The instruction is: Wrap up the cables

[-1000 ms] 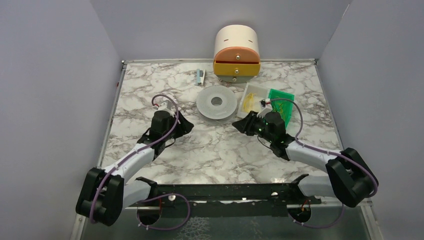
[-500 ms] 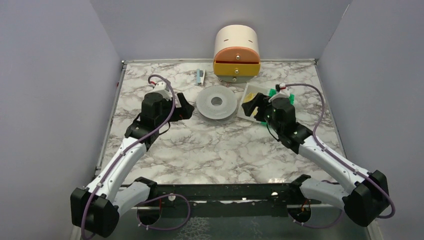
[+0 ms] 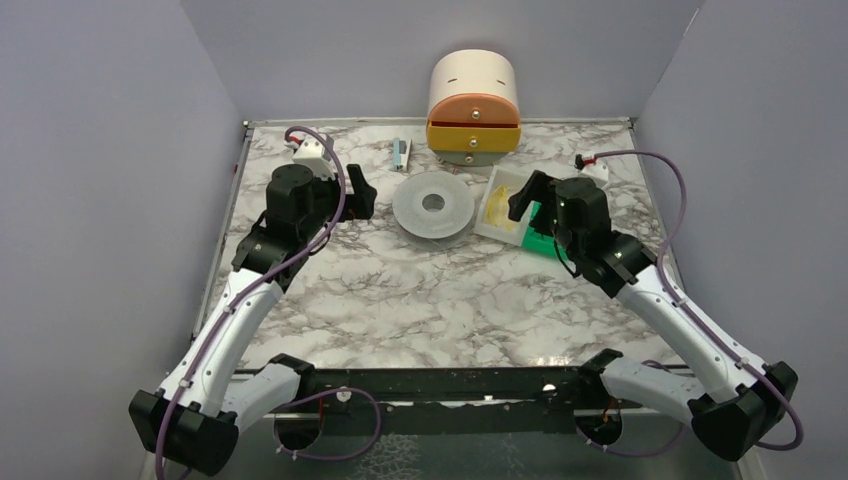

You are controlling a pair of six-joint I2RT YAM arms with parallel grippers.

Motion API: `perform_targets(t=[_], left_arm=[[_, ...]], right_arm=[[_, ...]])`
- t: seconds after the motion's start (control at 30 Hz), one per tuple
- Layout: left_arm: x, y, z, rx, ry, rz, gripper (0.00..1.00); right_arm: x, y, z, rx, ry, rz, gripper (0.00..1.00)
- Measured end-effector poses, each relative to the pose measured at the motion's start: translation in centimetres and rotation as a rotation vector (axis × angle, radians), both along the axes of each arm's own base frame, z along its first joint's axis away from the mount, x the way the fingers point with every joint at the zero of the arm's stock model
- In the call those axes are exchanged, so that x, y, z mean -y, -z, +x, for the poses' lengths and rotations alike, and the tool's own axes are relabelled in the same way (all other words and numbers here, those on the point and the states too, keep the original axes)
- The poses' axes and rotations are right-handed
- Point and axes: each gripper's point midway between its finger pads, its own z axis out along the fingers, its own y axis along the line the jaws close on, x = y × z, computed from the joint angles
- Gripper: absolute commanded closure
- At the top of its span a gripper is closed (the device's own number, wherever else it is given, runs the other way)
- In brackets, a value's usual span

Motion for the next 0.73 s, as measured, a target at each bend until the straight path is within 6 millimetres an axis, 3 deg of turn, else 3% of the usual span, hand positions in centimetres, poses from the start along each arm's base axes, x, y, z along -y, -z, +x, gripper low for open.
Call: perform_targets(t=[0.47,0.6,0.73], left_arm=[[0.6,-4.0,-2.5,0.140,0.115,0.005,0.01],[0.8,-4.8,-3.4,0.200,0.155,0.005,0.01],[1.0,-4.6,-4.3,0.227,0.190,0.013,0.01]], right_arm=[[2.5,-5.8,-3.4,0.154,-0.057,-0.046,0.00],[3.0,-5.8,-4.7,0.200,-0.093,-0.049,0.00],[2.1,-5.5,-5.8,0.226,-0.190,-0.053,0.00]])
